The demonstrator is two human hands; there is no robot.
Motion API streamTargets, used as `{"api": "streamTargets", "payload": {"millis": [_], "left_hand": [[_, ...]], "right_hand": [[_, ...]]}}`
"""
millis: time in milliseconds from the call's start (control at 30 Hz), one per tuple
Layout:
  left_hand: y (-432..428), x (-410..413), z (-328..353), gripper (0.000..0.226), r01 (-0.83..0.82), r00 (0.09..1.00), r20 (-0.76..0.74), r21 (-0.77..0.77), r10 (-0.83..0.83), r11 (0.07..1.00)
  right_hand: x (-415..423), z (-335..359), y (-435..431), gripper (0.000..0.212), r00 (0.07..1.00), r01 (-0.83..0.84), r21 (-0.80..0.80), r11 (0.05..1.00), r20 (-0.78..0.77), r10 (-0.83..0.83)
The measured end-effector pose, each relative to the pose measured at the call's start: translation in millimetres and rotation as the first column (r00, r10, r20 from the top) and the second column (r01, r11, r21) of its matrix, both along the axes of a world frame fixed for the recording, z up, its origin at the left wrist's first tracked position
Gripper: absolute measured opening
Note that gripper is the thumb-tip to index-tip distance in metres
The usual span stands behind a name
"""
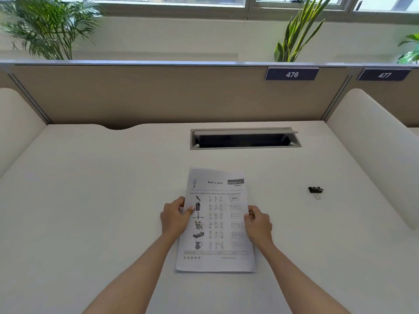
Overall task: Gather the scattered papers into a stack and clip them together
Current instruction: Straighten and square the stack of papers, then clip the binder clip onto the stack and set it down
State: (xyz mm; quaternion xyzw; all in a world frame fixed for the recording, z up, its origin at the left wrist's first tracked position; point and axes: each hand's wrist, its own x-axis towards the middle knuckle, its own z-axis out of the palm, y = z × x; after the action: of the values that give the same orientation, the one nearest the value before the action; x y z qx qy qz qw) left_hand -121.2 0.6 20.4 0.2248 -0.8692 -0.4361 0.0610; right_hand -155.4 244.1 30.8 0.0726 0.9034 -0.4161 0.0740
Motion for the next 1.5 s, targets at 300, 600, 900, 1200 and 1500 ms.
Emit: {"api": "streamTargets", "payload": {"millis": [300, 600, 900, 1200, 1500], "left_hand": [[-1.0, -3.9, -6.0, 0.031, 0.079, 0.993, 0.107, -0.224, -0.056, 0.971], [-8.2, 4.7, -18.4, 0.056, 0.226, 0.971, 0.152, -0.315, -0.186, 0.922], [-10.4, 6.5, -20.4, 0.055, 0.229, 0.968, 0.181, -0.374, -0.171, 0.899], [-12.1, 6.8, -24.4, 0.055, 0.22, 0.972, 0.169, -0.402, -0.164, 0.889], [-9.4, 6.0, -25.3, 0.054, 0.219, 0.973, 0.155, -0.368, -0.172, 0.904]], "right_hand": [[11.5, -11.2, 6.6, 0.027, 0.997, -0.036, 0.224, 0.974, -0.06, 0.05], [18.7, -28.1, 16.0, 0.043, 0.978, -0.125, 0.347, 0.929, -0.111, 0.174], [-9.0, -29.7, 41.1, 0.053, 0.984, 0.027, 0.222, 0.975, -0.175, 0.013], [-70.6, -9.2, 111.7, 0.06, 0.959, 0.22, 0.294, 0.93, -0.239, -0.151], [-97.9, 10.7, 180.8, 0.046, 0.975, 0.191, 0.351, 0.917, -0.177, -0.135]]}}
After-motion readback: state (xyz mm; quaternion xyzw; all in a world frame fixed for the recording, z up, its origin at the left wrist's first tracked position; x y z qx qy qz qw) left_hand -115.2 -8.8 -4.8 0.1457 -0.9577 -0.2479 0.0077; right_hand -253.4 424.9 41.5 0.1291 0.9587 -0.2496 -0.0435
